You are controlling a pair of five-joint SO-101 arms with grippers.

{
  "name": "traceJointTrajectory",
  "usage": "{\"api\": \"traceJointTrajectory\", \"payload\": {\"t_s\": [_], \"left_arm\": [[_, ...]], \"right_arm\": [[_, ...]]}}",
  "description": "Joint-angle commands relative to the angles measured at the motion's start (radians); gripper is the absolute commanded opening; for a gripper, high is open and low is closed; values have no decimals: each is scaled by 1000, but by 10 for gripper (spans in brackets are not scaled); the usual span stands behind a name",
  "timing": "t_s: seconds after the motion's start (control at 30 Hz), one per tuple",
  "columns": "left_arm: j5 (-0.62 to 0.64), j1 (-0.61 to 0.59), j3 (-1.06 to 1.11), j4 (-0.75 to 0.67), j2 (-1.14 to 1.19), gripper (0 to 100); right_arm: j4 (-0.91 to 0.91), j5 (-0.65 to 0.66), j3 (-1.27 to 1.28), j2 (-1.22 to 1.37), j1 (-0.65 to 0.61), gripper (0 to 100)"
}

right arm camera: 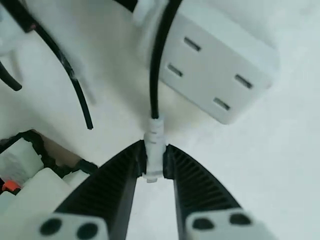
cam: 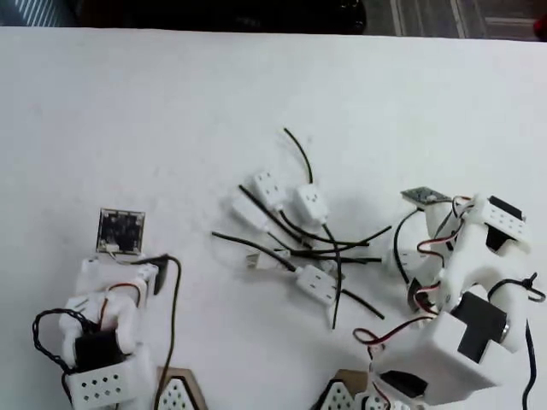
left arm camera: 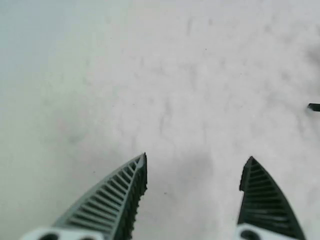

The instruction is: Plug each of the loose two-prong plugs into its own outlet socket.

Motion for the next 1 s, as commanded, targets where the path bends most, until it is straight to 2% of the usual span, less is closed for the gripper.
{"api": "traceJointTrajectory", "payload": {"t_s": [0.0,0.97], "left_arm": [[-11,-7,-5,-17,-12,294],[-11,-7,-5,-17,-12,294]], "right_arm": [[13,-11,-26,-4,-7,22],[10,-12,78,-4,-84,22]]}}
